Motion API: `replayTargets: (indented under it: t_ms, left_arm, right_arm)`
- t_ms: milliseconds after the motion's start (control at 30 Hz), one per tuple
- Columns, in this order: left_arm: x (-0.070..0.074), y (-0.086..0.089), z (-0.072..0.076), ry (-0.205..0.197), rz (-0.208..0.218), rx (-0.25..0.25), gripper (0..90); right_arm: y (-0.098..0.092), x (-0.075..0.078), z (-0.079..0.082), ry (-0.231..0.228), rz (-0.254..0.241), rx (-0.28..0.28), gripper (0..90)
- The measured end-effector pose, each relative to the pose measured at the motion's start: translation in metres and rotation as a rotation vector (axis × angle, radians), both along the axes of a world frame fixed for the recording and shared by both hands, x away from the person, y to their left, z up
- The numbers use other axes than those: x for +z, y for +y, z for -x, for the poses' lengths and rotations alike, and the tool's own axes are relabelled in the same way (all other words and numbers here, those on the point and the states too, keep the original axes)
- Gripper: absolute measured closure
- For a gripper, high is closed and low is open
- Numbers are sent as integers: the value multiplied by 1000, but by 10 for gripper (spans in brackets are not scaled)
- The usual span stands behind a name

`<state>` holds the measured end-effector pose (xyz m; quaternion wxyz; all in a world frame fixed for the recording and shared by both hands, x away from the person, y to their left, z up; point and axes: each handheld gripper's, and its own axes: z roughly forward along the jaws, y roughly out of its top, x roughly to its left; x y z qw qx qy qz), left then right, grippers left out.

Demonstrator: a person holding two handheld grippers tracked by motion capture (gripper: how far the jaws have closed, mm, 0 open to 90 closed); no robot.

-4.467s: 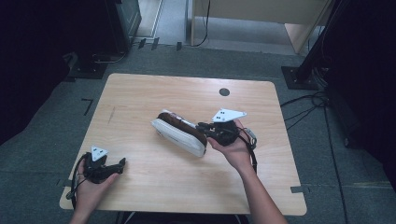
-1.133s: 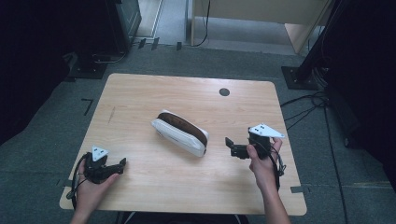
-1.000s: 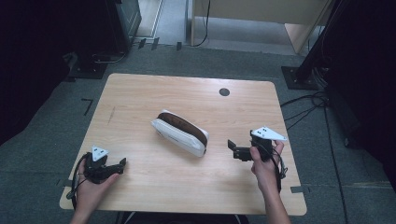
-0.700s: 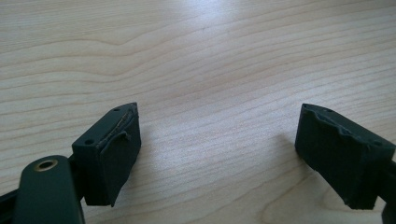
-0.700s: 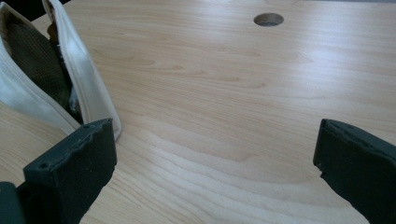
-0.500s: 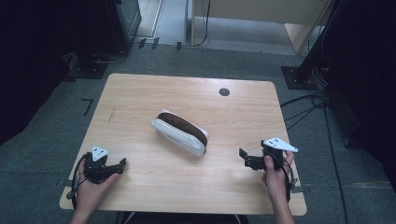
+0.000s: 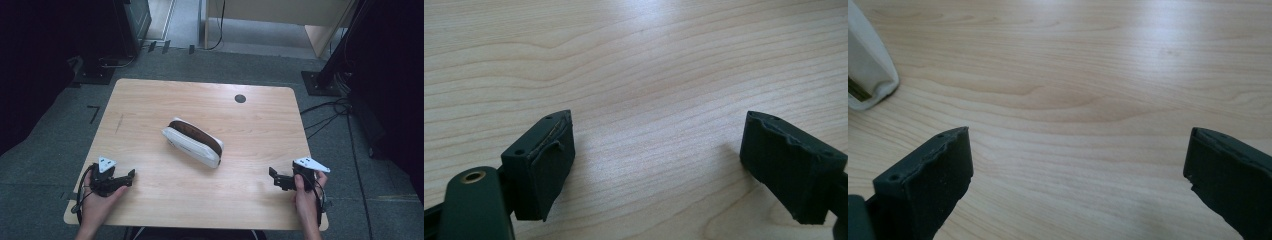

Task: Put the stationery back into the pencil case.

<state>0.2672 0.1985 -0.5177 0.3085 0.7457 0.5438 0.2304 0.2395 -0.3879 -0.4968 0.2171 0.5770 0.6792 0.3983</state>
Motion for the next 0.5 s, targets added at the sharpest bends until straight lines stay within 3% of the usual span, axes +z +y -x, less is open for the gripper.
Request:
replayTargets:
  t_ms: [300, 500]
  left_arm:
    - [0, 0, 0, -2, 2, 2, 146]
    - [0, 0, 0, 0, -1, 0, 146]
  right_arm:
    - [-13, -13, 8, 40, 21, -34, 0]
    - [-19, -19, 14, 65, 10, -48, 0]
